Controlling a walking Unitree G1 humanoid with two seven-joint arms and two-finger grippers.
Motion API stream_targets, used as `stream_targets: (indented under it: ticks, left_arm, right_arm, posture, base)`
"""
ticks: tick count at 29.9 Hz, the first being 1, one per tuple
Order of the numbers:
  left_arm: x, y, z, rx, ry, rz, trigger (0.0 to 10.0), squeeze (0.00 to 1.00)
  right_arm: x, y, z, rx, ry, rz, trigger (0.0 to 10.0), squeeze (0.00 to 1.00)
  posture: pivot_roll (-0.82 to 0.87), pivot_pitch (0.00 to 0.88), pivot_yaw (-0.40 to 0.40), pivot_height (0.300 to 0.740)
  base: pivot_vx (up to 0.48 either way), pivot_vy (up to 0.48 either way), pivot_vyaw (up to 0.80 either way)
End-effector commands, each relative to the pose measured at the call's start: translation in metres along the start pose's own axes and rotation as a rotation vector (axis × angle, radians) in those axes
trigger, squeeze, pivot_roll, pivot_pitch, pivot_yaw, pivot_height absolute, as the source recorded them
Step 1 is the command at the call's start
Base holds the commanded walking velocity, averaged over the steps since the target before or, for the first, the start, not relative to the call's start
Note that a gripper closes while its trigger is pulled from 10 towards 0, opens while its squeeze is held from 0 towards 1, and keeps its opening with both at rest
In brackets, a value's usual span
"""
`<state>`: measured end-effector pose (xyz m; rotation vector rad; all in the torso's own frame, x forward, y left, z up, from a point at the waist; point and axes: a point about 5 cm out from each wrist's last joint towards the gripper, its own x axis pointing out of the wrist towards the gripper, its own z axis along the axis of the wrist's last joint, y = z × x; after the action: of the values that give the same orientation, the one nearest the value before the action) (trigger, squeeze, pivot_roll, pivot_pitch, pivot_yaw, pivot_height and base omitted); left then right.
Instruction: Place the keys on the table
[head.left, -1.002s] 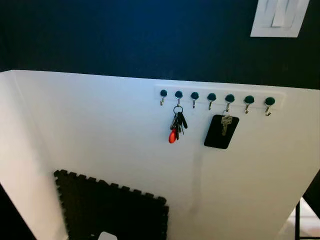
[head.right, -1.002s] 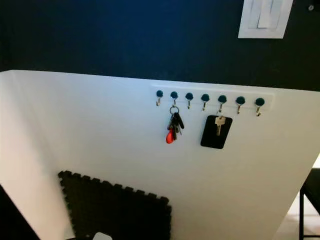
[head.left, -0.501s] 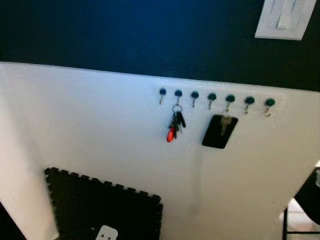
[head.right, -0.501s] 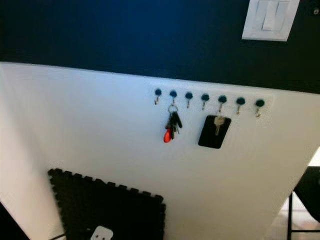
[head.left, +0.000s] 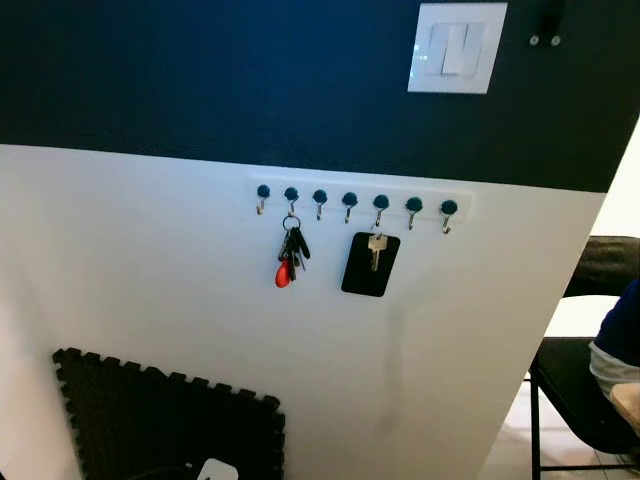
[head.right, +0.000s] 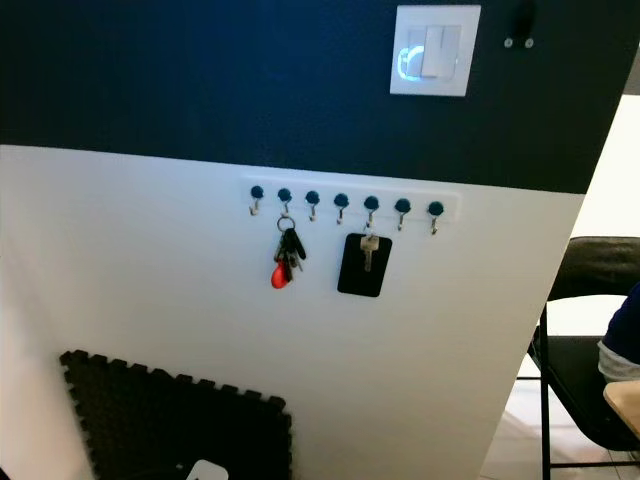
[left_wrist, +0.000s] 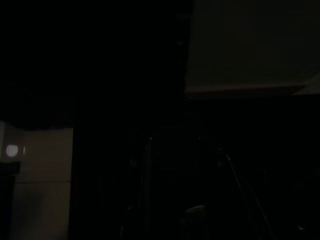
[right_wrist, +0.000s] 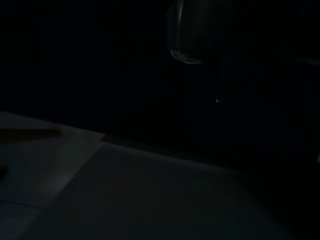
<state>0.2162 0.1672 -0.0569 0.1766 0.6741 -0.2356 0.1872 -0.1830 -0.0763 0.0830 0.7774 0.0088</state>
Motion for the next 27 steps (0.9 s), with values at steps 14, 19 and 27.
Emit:
stream_targets:
  ticks: [14, 19, 27]
  left_arm:
    - [-0.001, 0.001, -0.001, 0.055, 0.004, -0.037, 10.0, 0.00]
    - [-0.001, 0.007, 0.007, 0.056, -0.045, 0.000, 10.0, 0.00]
    - [-0.004, 0.006, 0.026, 0.118, -0.186, -0.036, 10.0, 0.00]
  right_arm:
    - [0.006, 0.008, 0.077, -0.089, -0.382, 0.064, 10.0, 0.00]
    - [0.000, 0.017, 0.120, -0.122, -0.600, 0.104, 10.0, 0.00]
    - [-0.020, 0.034, 0.161, -0.177, -0.866, 0.173, 10.0, 0.00]
  posture:
    - [0.06, 0.017, 0.006, 0.740]
    - [0.06, 0.014, 0.009, 0.740]
    - [0.06, 0.011, 0.011, 0.740]
  base:
    - [0.000, -0.156, 0.00]
    - [0.000, -0.096, 0.00]
    - [0.000, 0.000, 0.00]
